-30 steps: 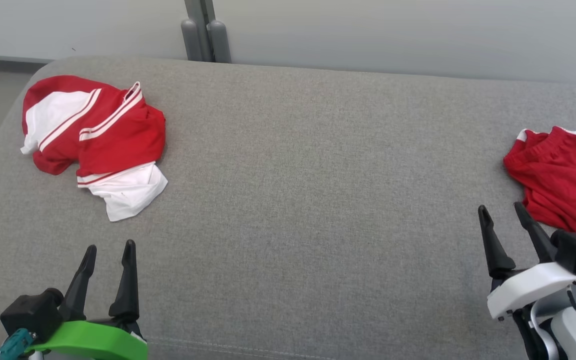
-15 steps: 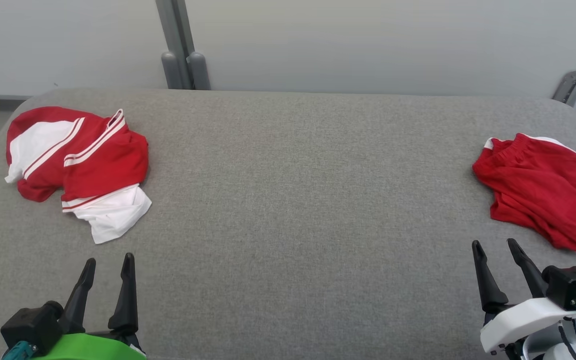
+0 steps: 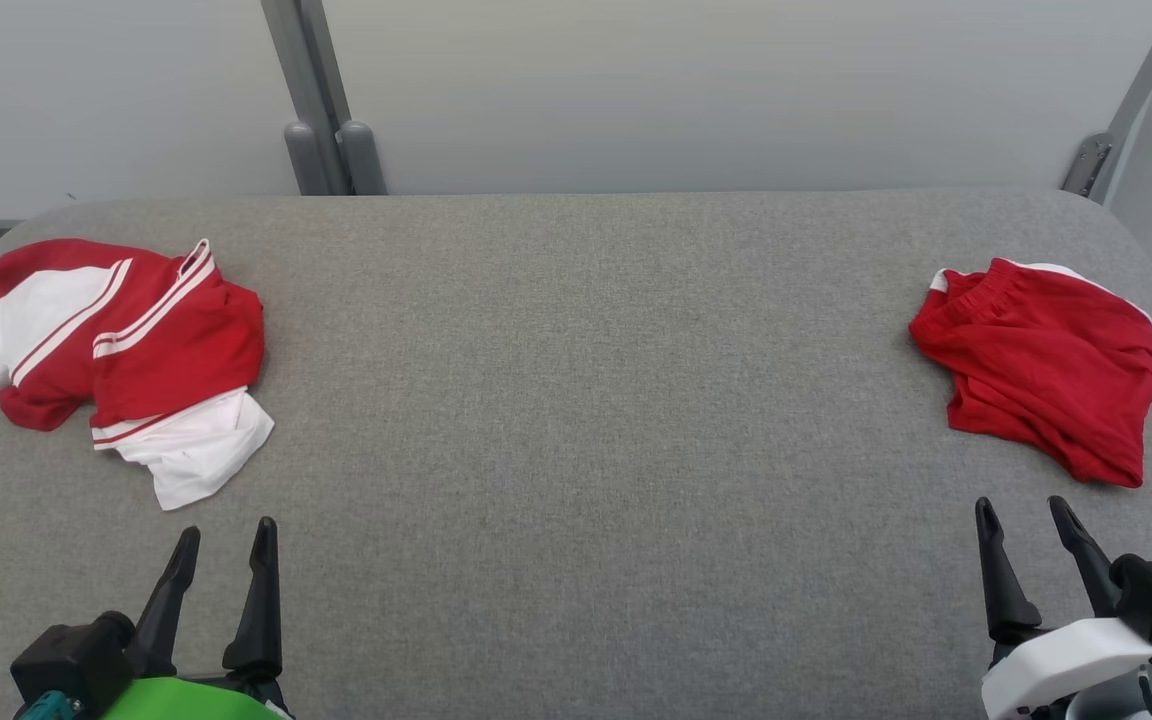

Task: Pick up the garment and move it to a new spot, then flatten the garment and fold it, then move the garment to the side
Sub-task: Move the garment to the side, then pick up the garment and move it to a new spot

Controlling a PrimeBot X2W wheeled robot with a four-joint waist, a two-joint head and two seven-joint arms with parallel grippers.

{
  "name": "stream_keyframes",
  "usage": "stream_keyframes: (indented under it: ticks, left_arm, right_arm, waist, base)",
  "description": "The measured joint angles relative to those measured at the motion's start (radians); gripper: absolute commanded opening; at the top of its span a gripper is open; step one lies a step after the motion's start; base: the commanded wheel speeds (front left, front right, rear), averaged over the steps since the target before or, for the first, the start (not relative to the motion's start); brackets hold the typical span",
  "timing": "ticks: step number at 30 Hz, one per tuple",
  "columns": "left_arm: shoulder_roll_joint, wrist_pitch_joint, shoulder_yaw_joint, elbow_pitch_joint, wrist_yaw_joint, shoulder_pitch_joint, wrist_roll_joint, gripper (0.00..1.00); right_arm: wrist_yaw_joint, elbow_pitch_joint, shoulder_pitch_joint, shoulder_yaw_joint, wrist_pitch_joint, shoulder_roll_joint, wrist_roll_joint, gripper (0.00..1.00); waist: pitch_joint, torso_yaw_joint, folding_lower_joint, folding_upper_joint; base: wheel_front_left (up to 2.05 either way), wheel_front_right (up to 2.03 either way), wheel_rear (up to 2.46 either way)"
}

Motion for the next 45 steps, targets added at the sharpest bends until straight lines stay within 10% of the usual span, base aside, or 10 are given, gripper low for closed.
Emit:
stream_keyframes:
  ticks: [17,45]
  left_arm:
    - [-0.007,0.000,-0.017,0.011,-0.017,-0.002,0.004,1.00]
    - [-0.011,-0.008,0.029,0.020,-0.007,0.013,0.006,1.00]
  right_arm:
    - [0.000,-0.037,0.022,-0.017,0.000,0.008,-0.052,1.00]
    - [0.021,-0.069,-0.004,0.083,0.049,0.001,-0.094,1.00]
  waist:
    - [0.006,0.034,0.0000,0.0000]
    - [-0.012,0.348,0.0001,0.0000]
  base:
    - [0.00,0.00,0.00]
    - [0.00,0.00,0.00]
